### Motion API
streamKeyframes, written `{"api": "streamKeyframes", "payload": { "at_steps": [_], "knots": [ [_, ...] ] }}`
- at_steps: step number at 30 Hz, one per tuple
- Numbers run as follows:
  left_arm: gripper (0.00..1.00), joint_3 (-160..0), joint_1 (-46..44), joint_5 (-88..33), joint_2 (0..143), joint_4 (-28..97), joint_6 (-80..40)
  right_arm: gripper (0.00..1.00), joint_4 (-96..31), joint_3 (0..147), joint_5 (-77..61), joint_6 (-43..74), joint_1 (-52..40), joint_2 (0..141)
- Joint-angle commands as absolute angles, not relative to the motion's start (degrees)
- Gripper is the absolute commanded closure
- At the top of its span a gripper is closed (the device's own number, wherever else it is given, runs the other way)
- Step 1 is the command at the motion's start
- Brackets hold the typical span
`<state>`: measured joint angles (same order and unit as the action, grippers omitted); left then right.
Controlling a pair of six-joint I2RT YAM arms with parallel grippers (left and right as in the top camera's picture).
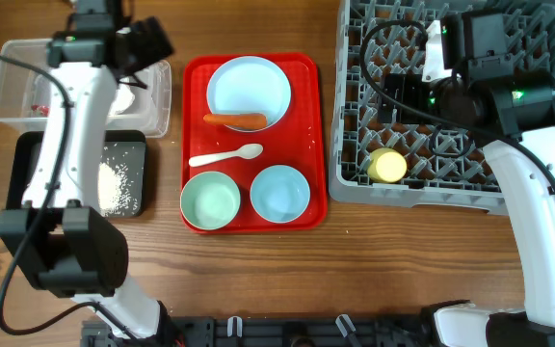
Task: Sort waste into correct bins and load items into the dishwasher rack
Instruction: 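Grasp the white napkin from the plate and drop it in the bin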
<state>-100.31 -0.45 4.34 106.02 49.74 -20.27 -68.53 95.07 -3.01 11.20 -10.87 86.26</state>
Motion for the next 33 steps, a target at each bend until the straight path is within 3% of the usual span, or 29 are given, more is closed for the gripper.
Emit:
{"api": "streamKeyframes", "payload": {
  "at_steps": [1, 3, 6, 8, 11, 24, 28, 33],
  "knots": [
    [0.06, -99.2, -8.29, -2.37, 106.32, 52.42, -17.28, 0.0, -68.14, 95.02, -3.57, 10.46, -10.63, 85.95],
    [0.09, -96.57, -13.45, -1.39, 107.53, 52.16, -23.68, 0.0, -67.99, 95.02, -3.57, 10.5, -10.63, 85.93],
    [0.06, -92.16, -19.73, -1.02, 112.22, 50.28, -43.7, 0.0, -68.53, 95.02, -3.57, 10.5, -10.63, 85.93],
    [0.06, -90.3, -22.33, -0.38, 114.65, 45.43, -48.01, 0.0, -68.71, 95.02, -3.57, 10.5, -10.63, 85.93],
    [0.14, -89.89, -25.04, 7.14, 118.98, 41.93, -58.67, 0.0, -69.82, 95.02, -3.55, 10.48, -10.63, 85.95],
    [0.21, -89.89, -24.91, 10.57, 125.89, 37.15, -63.48, 0.0, -70.35, 95.02, -3.55, 10.46, -10.63, 85.93],
    [0.46, -89.89, -24.91, 10.63, 126.89, 36.8, -63.46, 0.0, -70.35, 95.02, -3.53, 10.46, -10.63, 85.93],
    [0.68, -90.13, -24.25, 10.59, 125.93, 36.14, -63.2, 0.0, -70.35, 95.02, -3.49, 10.44, -10.63, 85.93]
  ]
}}
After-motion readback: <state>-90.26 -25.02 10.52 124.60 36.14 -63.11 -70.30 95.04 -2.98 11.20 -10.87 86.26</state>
